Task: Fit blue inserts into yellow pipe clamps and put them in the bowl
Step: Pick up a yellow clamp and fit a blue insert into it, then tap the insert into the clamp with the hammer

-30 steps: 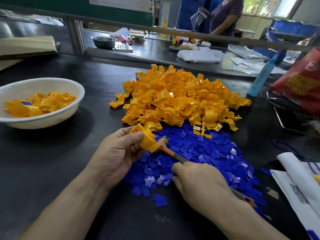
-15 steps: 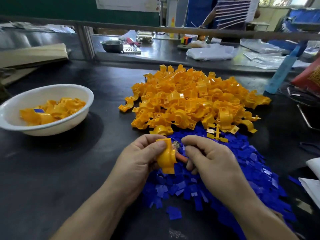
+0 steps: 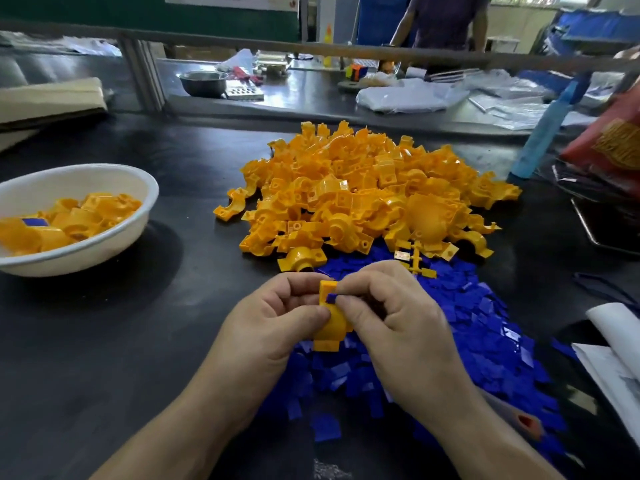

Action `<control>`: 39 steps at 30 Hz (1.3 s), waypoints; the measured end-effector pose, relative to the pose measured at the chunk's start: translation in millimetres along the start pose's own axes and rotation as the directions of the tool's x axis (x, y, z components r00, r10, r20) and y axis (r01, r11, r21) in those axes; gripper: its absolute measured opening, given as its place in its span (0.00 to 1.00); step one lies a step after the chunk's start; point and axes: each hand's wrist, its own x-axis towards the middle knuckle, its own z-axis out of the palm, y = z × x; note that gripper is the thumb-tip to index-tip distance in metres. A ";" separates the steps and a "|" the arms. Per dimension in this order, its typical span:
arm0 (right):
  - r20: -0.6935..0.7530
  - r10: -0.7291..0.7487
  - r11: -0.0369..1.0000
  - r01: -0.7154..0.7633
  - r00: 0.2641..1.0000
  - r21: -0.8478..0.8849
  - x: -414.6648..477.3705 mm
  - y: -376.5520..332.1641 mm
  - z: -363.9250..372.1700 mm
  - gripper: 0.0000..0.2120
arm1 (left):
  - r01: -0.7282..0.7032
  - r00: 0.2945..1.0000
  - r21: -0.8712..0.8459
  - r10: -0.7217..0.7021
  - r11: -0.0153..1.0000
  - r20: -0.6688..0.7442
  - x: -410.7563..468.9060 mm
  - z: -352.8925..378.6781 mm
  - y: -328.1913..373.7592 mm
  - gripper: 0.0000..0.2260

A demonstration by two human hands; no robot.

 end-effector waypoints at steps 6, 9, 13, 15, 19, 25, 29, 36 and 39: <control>0.012 0.051 0.999 -0.051 0.999 0.010 -3.1 3.6 0.5 0.10 | 0.007 1.000 0.086 -0.007 0.996 -0.002 0.3 0.4 -0.9 0.16; 0.058 0.162 0.974 -0.169 0.985 0.153 -2.8 5.2 -0.6 0.10 | 0.015 1.000 0.085 -0.016 0.996 0.007 -0.6 1.1 -0.7 0.16; 0.154 0.205 0.913 -0.246 0.967 0.327 -1.2 4.7 -2.9 0.07 | 0.009 1.000 0.074 -0.010 0.997 0.016 -2.5 3.3 1.2 0.12; 0.184 0.214 0.863 -0.274 0.959 0.424 -1.1 4.7 -2.7 0.07 | 0.010 1.000 0.062 -0.011 0.998 0.016 -3.4 3.7 1.9 0.11; 0.210 0.208 0.839 -0.284 0.955 0.464 -1.1 4.9 -2.9 0.07 | 0.009 1.000 0.048 -0.010 0.999 0.016 -3.8 3.7 2.2 0.11; 0.206 0.206 0.853 -0.278 0.957 0.442 -2.2 5.0 -2.1 0.07 | -0.002 1.000 0.093 0.002 0.996 -0.001 -4.0 4.8 0.7 0.10; 0.180 0.197 0.868 -0.257 0.964 0.425 -3.9 4.8 0.3 0.05 | -0.020 1.000 0.141 0.023 0.990 -0.019 -4.7 3.5 -1.1 0.08; 0.123 0.157 0.958 -0.181 0.980 0.220 -3.0 5.7 0.3 0.07 | 0.006 0.992 0.176 0.017 0.984 -0.128 -2.7 2.2 5.0 0.06; 0.017 0.118 0.992 -0.117 0.993 -0.048 -1.9 5.1 -15.8 0.07 | 0.082 0.932 0.247 0.014 0.965 -0.362 5.1 -16.3 10.2 0.06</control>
